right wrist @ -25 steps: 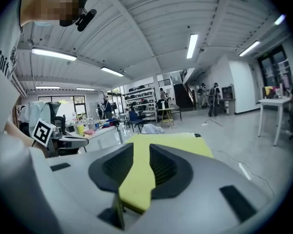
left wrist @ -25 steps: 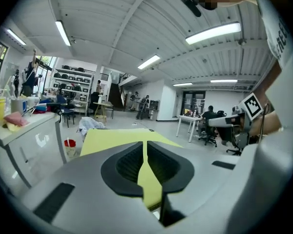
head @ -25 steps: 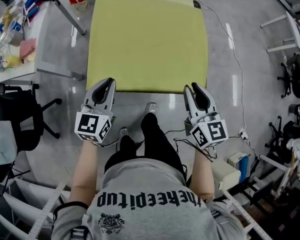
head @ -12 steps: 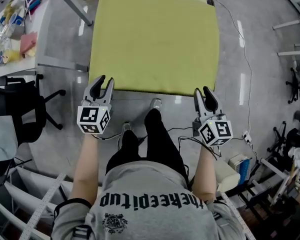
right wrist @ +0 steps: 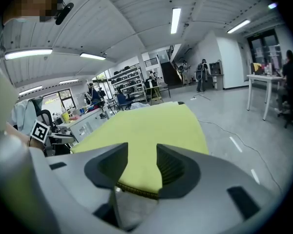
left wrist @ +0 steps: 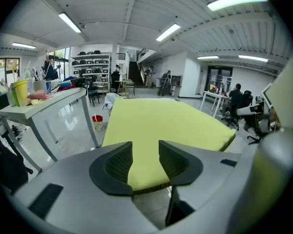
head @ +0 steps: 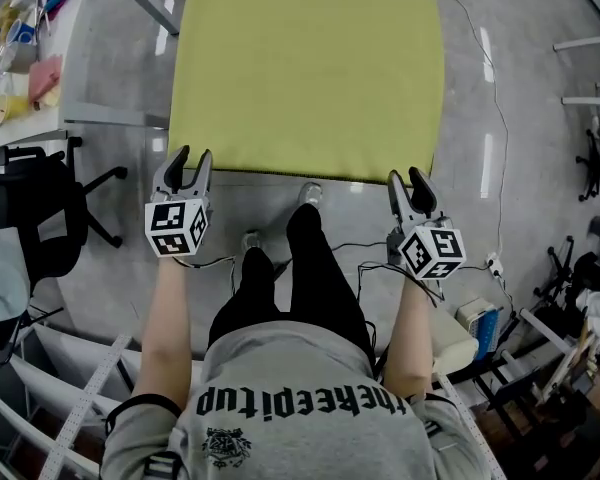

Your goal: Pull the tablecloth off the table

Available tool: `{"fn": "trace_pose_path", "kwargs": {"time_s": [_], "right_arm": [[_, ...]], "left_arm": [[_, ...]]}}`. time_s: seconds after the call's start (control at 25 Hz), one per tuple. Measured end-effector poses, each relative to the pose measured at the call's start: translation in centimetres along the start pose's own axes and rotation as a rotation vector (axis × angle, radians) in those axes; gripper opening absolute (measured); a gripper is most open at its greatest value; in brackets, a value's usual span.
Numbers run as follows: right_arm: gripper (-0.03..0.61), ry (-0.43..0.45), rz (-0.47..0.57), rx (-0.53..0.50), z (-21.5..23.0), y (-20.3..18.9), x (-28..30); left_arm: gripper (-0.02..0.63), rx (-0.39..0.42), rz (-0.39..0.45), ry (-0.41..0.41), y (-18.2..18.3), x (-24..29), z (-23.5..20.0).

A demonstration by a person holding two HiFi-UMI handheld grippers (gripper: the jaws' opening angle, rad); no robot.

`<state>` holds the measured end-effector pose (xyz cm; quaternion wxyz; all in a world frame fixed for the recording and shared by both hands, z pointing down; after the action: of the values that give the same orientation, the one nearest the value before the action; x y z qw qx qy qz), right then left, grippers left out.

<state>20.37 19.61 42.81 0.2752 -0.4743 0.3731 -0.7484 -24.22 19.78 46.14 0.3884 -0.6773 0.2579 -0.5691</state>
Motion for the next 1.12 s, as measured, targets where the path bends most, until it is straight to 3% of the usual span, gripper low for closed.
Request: {"fn": "trace_pose_path", "kwargs": {"time_s": [0.64, 1.12], "right_arm": [[0.266, -0.158, -0.088, 0.097, 5.7, -5.1, 0.3], [0.285, -0.232, -0.183, 0.098, 7.9, -7.3, 1.7]], "left_arm": [[0.209, -0.043, -0.099, 0.144, -3.6, 1.2, -1.8], [0.216, -0.063, -0.165, 0.197, -5.4, 2.4, -2.1]]}}
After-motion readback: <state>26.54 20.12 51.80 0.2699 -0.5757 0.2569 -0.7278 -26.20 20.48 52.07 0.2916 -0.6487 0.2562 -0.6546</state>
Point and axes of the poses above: the fingertips, and each gripper's own axes: x forward along the fingers, z to its right, y out of its top, the point moved 10 cm from there along -x, backward along the fingers, and after that the axes turned 2 degrees about x, right-handed, at the moved point
